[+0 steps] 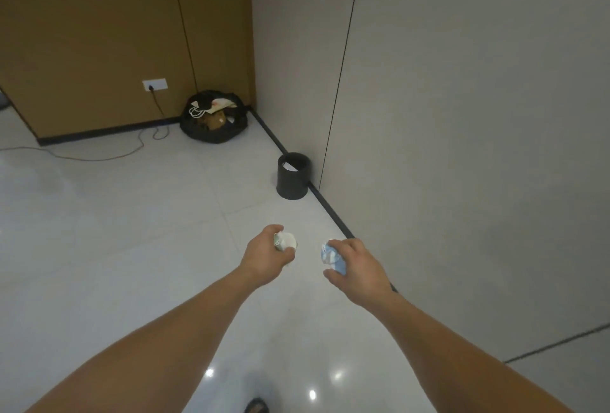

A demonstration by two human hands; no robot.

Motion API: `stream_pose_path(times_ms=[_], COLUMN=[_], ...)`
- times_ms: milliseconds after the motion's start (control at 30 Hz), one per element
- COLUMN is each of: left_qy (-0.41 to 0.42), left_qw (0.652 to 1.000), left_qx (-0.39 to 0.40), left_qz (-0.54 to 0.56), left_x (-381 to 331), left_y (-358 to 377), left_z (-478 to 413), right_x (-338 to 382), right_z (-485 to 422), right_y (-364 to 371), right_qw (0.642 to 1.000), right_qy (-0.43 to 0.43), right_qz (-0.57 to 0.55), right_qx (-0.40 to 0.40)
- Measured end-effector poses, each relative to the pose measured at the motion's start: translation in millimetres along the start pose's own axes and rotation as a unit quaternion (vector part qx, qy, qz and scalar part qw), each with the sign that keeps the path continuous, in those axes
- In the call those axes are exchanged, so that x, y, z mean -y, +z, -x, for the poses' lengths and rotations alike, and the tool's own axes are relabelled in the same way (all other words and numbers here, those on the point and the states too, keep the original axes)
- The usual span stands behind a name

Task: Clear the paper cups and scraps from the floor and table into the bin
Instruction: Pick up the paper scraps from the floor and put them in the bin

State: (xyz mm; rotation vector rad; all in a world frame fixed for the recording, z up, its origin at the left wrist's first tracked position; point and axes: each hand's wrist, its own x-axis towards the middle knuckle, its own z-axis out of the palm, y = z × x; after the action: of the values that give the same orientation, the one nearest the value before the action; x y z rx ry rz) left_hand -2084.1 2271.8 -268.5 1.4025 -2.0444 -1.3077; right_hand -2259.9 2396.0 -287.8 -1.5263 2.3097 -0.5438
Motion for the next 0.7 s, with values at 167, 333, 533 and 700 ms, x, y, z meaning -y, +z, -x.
stream_pose_path(times_ms=[167,333,533,700], left_qy=[0.002,-0.005,-0.02,-0.024], left_qw=[1.0,1.0,1.0,0.998], left_qx=[0.008,0.013,-0.008,-0.03], left_qz=[-0.007,-0.009,-0.012,-0.044], left_x=[-12.6,-22.7,-45.7,-76.4], left_y=[-27.2,-33.8,-37.3,-50.7], left_z=[-98.0,-188.8,-309.8,-399.8], right_x=[8.7,1.3,-15.5,-18.4], right_z=[-96.8,-188.8,-332.5,-447.9], right_y=[-1.8,-4.5,-10.5,-30.4], right_qw=[1.0,1.0,1.0,0.998], right_qy=[0.011,0.007,-0.02,-0.047], right_qz=[-0.004,0.006,-0.004,-0.016], right_qx=[-0.003,0.022,0.023,0.039])
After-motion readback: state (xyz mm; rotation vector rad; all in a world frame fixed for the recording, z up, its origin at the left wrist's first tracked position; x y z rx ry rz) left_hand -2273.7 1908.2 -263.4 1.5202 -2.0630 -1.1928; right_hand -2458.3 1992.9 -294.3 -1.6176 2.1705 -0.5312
